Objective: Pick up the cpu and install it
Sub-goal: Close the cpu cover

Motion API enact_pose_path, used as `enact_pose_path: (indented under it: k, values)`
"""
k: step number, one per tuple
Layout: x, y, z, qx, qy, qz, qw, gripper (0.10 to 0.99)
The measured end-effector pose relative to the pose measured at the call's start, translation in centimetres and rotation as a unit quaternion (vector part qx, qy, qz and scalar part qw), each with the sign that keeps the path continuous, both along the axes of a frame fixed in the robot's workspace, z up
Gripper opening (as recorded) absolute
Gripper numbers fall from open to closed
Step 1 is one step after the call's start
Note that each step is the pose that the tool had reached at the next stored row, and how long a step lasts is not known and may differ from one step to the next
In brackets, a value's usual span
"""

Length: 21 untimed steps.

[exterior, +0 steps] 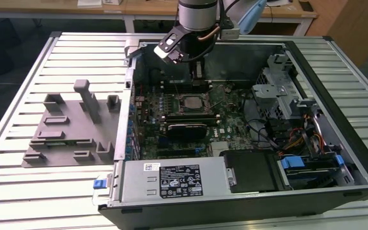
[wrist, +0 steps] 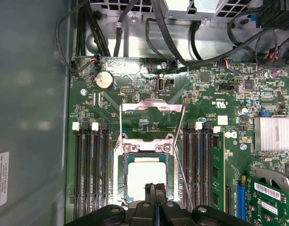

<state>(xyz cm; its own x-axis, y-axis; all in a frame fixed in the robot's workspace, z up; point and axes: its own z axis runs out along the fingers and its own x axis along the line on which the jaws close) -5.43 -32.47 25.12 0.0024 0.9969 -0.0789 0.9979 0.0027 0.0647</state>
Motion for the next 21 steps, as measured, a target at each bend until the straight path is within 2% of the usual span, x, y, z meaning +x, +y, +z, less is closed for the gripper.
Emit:
enact_pose_path:
  k: [4, 15, 21]
  values:
    - [0.0, 0.0, 0.19, -0.0001, 0.0, 0.0, 1.0, 0.106]
    - [0.0, 0.0, 1.39, -0.0001, 0.0, 0.0, 1.0, 0.106]
    - [0.0, 0.0, 1.46, -0.0001, 0.0, 0.0, 1.0, 0.106]
